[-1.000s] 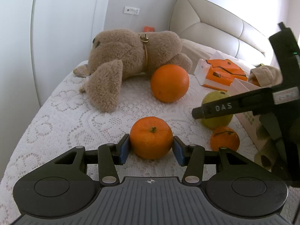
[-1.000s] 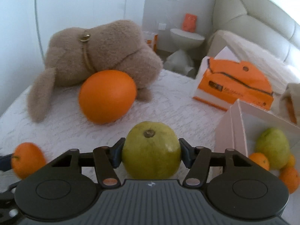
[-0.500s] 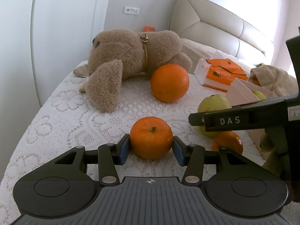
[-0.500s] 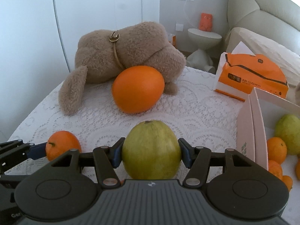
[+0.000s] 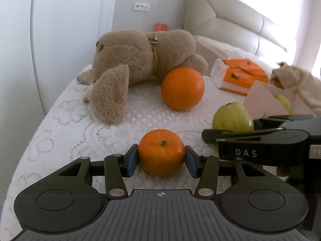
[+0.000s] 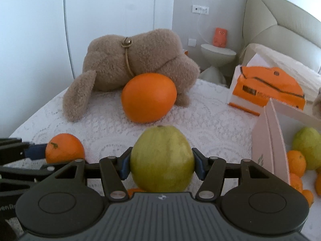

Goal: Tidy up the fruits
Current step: 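Carry the green pear and the tangerine over the pink box with both grippers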

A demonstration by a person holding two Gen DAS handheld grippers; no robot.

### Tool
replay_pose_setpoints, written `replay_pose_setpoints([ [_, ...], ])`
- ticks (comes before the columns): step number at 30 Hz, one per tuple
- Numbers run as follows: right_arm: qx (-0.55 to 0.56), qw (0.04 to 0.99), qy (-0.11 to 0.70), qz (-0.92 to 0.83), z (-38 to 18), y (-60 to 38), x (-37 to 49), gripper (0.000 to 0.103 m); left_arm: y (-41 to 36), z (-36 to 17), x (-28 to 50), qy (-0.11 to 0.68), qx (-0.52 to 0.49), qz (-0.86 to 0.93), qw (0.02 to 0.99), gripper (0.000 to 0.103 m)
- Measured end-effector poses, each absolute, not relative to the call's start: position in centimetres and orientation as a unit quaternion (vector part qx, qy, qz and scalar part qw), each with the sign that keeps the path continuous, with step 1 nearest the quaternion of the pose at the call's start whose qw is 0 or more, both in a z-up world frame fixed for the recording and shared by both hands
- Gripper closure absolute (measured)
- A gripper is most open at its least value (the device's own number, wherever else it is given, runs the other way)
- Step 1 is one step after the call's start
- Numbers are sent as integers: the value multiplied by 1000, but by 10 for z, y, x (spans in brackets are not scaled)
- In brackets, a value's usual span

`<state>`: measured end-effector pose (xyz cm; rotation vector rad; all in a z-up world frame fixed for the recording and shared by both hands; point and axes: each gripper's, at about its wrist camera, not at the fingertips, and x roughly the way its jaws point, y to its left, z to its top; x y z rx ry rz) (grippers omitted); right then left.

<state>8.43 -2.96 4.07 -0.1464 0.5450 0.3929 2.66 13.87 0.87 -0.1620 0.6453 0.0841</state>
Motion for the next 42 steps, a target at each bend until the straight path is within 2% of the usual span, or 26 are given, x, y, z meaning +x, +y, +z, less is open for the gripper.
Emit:
replay_pose_setpoints([
  [6, -62, 940, 267, 203, 40, -33, 85, 43, 131, 8, 32, 328, -44, 51, 942, 50],
  [19, -42, 938, 272, 212, 40, -37, 93, 43, 138, 5, 25, 306, -75, 43, 948, 51],
  [23, -27, 933, 289, 210, 48, -38, 97, 43, 144, 17, 23, 303, -115, 34, 946, 51],
  [26, -8, 936, 273, 221, 72, -43, 90, 44, 137, 52, 21, 263, -101, 27, 959, 51],
  [30, 5, 962, 179, 205, 140, -70, 56, 44, 113, 112, 19, 202, -85, -7, 976, 51],
  [34, 8, 984, 112, 139, 193, -115, 21, 43, 72, 148, 33, 179, -67, -53, 980, 51],
  [38, 2, 995, 83, 57, 201, -165, -3, 43, 23, 147, 69, 217, -70, -113, 967, 51],
  [42, 26, 994, 109, -5, 163, -214, -6, 43, -21, 115, 109, 284, -74, -154, 944, 51],
])
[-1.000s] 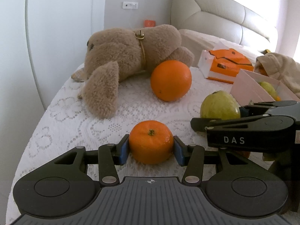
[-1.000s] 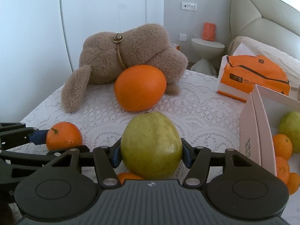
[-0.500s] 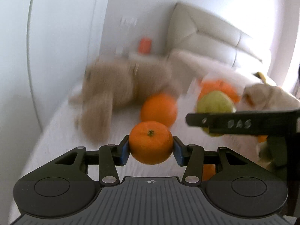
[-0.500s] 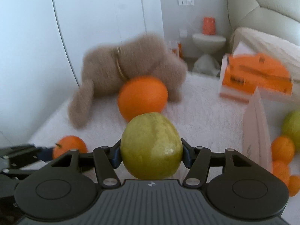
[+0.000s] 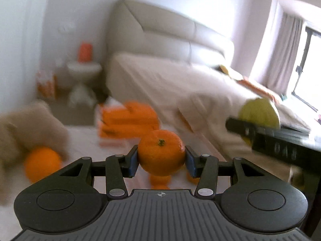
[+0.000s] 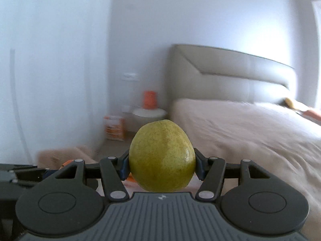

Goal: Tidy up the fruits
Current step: 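Carry the green pear and the tangerine over the pink box with both grippers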

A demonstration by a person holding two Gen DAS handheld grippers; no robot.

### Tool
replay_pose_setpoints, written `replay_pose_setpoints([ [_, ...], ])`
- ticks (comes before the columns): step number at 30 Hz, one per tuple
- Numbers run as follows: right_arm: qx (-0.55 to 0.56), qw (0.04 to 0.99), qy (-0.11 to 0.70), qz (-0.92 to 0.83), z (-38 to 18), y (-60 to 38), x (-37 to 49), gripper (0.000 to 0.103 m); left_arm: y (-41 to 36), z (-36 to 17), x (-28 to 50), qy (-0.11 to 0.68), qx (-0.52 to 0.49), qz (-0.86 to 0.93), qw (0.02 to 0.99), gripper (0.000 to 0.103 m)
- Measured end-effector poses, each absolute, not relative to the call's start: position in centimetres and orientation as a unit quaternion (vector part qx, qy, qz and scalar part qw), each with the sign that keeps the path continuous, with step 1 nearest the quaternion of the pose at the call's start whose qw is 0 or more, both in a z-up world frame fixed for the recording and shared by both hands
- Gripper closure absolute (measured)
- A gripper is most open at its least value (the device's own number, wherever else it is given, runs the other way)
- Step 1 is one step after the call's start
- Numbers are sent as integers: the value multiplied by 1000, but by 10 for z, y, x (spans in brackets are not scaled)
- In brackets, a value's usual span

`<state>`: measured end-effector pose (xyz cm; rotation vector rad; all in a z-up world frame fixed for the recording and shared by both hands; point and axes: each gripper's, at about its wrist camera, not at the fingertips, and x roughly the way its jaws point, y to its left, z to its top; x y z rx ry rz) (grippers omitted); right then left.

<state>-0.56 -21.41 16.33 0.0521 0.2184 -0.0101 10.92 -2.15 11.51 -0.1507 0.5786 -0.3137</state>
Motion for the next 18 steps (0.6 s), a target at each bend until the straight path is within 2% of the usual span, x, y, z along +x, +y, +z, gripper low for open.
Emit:
replay_pose_setpoints([
  [5, 92, 979, 181, -31, 99, -257, 6, 43, -54, 84, 134, 323, -54, -168, 930, 51],
  [8, 78, 974, 207, -40, 70, -258, 16, 43, -62, 79, 145, 332, -46, -160, 928, 51],
  [14, 76, 970, 232, -13, 40, -248, 21, 43, -79, 72, 152, 354, 6, -163, 921, 51],
  [18, 26, 973, 227, -30, 32, -230, 22, 43, -79, 59, 157, 371, 4, -151, 916, 51],
])
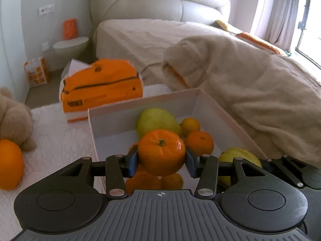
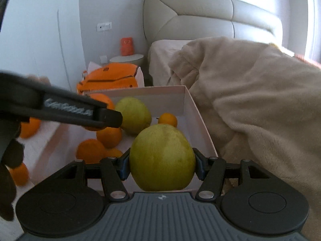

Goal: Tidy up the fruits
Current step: 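Carry the green pear and the tangerine over the pink box with both grippers, then open both grippers to drop the pear and tangerine into the box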

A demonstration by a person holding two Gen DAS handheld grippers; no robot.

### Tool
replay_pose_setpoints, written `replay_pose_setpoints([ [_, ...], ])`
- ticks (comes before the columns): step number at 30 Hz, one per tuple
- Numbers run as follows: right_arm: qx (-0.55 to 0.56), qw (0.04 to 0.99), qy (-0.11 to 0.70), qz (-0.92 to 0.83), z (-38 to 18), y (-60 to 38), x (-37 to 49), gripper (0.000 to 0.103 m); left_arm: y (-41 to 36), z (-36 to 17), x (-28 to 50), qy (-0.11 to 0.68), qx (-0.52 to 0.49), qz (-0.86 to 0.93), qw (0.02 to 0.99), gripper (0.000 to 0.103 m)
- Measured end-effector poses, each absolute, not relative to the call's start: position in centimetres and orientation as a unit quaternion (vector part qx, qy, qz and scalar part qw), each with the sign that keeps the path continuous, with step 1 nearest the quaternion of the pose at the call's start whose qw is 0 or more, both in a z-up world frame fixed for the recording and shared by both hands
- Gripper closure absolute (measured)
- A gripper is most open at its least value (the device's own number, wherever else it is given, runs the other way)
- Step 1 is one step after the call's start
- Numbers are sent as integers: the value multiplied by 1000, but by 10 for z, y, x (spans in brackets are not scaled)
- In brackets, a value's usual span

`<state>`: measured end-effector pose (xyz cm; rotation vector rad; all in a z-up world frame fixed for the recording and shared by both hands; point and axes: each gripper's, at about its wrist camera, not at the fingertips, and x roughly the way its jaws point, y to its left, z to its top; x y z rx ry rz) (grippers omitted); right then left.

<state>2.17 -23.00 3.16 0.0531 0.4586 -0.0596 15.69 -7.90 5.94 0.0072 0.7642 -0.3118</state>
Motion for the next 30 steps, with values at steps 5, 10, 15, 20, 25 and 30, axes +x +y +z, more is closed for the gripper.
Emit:
replay_pose_setpoints([
  [5, 20, 974, 225, -27, 35, -229, 17, 43, -77, 49, 158, 384, 9, -155, 910, 50],
  [10, 21, 974, 224, -24, 37, -228, 16, 42, -76, 51, 156, 385, 4, -157, 909, 50],
  [15, 22, 974, 223, -23, 37, -230, 20, 36, -70, 54, 149, 367, -10, -155, 917, 50],
  [20, 36, 977, 210, -20, 38, -231, 18, 28, -62, 64, 138, 321, -21, -162, 933, 50],
  [25, 71, 980, 184, -31, 44, -243, 9, 27, -52, 81, 135, 288, -58, -161, 942, 51],
  [30, 126, 976, 176, -18, 47, -256, 5, 27, -31, 89, 121, 269, -79, -160, 946, 51],
])
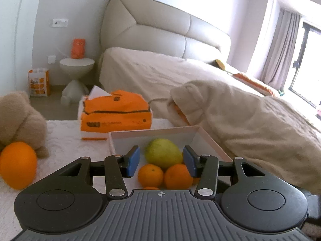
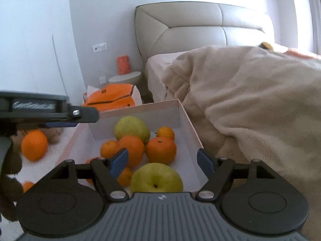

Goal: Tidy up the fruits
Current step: 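Open both grippers to drop the pear and tangerine into the box, then move both open grippers back toward the fruit left on the bed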

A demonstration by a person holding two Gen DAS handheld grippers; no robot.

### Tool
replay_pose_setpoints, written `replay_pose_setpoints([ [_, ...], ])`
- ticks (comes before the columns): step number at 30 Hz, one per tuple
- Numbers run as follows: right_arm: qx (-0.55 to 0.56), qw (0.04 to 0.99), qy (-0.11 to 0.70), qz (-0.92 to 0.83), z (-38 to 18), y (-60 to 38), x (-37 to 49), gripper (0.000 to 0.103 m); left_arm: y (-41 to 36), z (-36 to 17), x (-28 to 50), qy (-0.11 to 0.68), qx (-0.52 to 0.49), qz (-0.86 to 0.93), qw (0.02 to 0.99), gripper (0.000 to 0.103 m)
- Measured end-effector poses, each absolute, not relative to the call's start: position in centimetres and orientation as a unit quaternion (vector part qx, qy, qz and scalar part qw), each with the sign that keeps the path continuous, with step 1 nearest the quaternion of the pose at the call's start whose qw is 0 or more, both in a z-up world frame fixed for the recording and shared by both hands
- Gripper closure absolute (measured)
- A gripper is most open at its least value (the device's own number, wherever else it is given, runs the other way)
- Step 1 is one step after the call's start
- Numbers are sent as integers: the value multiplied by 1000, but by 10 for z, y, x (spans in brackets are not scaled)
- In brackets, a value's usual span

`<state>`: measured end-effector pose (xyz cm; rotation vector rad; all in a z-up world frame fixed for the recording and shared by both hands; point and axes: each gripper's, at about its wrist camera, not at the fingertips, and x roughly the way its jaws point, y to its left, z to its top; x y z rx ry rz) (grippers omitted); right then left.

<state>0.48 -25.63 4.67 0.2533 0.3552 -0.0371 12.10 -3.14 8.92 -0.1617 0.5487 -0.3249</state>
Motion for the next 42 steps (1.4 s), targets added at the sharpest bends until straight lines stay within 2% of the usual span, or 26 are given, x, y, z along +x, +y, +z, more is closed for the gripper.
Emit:
replay_pose_setpoints([
  [7, 147, 976, 161, -27, 51, -257, -4, 27, 19, 79, 77, 261, -108, -127, 951, 51],
  [15, 115, 982, 151, -6, 63, -229, -12, 26, 95, 59, 29, 251, -129, 3, 959, 51],
  [29, -70, 987, 115, 86, 57, -97, -34, 20, 138, 22, 13, 257, -130, 65, 955, 51],
  [35, -109, 974, 148, 135, 46, -55, -25, 20, 144, 12, 10, 265, -138, 64, 952, 51],
  [42, -102, 960, 203, 161, 30, -36, 5, 20, 146, 8, 12, 275, -147, 61, 948, 51],
])
